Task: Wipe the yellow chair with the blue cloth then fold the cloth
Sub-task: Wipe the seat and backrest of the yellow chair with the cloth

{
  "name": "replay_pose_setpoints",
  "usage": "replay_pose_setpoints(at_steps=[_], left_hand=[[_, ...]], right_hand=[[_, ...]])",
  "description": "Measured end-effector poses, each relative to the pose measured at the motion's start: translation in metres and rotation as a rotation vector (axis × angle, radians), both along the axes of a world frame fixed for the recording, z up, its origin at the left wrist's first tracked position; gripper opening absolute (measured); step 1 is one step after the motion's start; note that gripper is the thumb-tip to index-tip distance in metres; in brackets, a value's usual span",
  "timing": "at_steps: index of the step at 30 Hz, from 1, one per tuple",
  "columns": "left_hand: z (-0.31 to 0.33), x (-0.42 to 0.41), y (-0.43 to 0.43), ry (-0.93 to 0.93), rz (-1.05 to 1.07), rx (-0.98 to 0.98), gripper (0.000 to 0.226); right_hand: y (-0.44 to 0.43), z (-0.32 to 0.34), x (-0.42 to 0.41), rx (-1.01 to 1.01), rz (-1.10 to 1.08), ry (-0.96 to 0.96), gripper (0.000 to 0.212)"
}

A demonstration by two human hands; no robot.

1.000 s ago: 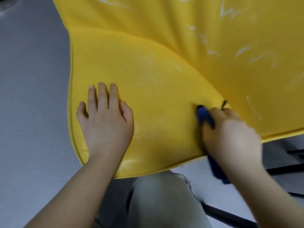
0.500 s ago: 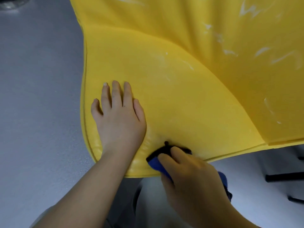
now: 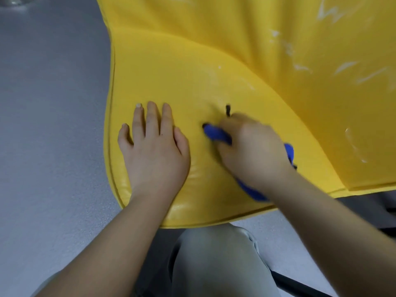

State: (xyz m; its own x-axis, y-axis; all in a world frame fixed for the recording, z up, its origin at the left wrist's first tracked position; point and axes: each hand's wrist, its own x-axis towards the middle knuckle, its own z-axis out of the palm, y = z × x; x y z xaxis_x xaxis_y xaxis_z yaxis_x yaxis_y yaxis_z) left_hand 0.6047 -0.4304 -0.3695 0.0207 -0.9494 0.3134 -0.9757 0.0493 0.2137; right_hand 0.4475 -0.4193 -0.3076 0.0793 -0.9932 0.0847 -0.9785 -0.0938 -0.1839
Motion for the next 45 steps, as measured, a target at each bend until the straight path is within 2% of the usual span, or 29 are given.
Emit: replay_pose_setpoints(at_steps=[2, 4, 7, 8, 10, 11, 12, 14, 15, 17, 19, 24, 27, 29, 31, 33, 35, 37, 40, 43, 45], left_hand=[[0.0, -0.001, 0.001, -0.009, 0.004, 0.0, 0.051], [0.0, -0.001, 0.001, -0.019, 0.007, -0.004, 0.051], [0.0, -0.002, 0.0, -0.022, 0.015, -0.012, 0.05], [0.0, -0.002, 0.0, -0.017, 0.016, -0.016, 0.05], [-0.001, -0.003, 0.0, -0.007, 0.015, -0.019, 0.05], [-0.001, -0.003, 0.0, -0.003, 0.013, -0.019, 0.05], [-0.001, -0.002, 0.0, 0.002, 0.011, -0.019, 0.05], [-0.001, -0.002, 0.0, 0.016, 0.015, -0.027, 0.05], [-0.001, -0.002, 0.0, 0.026, 0.02, -0.035, 0.05], [-0.001, -0.003, 0.0, 0.046, 0.029, -0.039, 0.05], [-0.001, -0.003, -0.001, 0.051, 0.041, -0.045, 0.05], [0.0, -0.006, 0.0, 0.015, 0.056, -0.041, 0.049], [0.0, -0.006, 0.0, -0.016, 0.058, -0.051, 0.049], [0.0, -0.007, 0.0, -0.015, 0.054, -0.044, 0.05], [0.0, -0.006, 0.0, -0.01, 0.054, -0.038, 0.05], [-0.001, -0.006, -0.001, -0.003, 0.055, -0.042, 0.049], [0.0, -0.005, -0.001, 0.019, 0.054, -0.048, 0.049], [0.0, -0.005, -0.001, 0.031, 0.053, -0.032, 0.049], [0.001, -0.004, -0.001, 0.026, 0.053, -0.017, 0.05], [0.002, -0.004, 0.0, 0.016, 0.055, -0.002, 0.051], [0.003, -0.005, 0.0, 0.005, 0.053, 0.01, 0.051]], right_hand=[[0.047, 0.004, 0.01, 0.068, 0.075, -0.094, 0.018], [0.084, 0.004, 0.018, 0.156, 0.111, -0.102, 0.012], [0.099, 0.019, 0.017, 0.289, 0.141, -0.151, 0.017], [0.088, 0.029, 0.012, 0.232, 0.128, -0.193, 0.024], [0.044, 0.051, 0.0, -0.065, 0.032, -0.222, 0.024], [0.016, 0.056, -0.009, -0.209, -0.036, -0.171, 0.021], [-0.012, 0.052, -0.021, -0.265, -0.094, -0.082, 0.02], [-0.058, 0.035, -0.042, -0.142, -0.138, 0.139, 0.02], [-0.067, 0.022, -0.051, -0.039, -0.13, 0.181, 0.021], [-0.061, 0.005, -0.062, 0.038, -0.144, 0.128, 0.02], [-0.033, 0.002, -0.068, 0.024, -0.138, 0.049, 0.016], [0.077, 0.013, -0.069, 0.186, 0.038, -0.107, 0.031], [0.115, 0.018, -0.057, 0.265, 0.113, -0.116, 0.028], [0.103, 0.033, -0.053, 0.164, 0.148, -0.13, 0.025], [0.057, 0.05, -0.053, -0.07, 0.078, -0.151, 0.019], [-0.008, 0.054, -0.055, -0.216, -0.03, -0.045, 0.02], [-0.06, 0.037, -0.054, -0.113, -0.062, 0.195, 0.021], [-0.076, 0.016, -0.056, 0.023, -0.051, 0.278, 0.021], [-0.036, 0.01, -0.074, 0.048, -0.176, 0.182, 0.023], [0.049, 0.012, -0.092, 0.036, -0.262, 0.202, 0.029], [0.103, 0.01, -0.093, 0.099, -0.309, 0.207, 0.028]])
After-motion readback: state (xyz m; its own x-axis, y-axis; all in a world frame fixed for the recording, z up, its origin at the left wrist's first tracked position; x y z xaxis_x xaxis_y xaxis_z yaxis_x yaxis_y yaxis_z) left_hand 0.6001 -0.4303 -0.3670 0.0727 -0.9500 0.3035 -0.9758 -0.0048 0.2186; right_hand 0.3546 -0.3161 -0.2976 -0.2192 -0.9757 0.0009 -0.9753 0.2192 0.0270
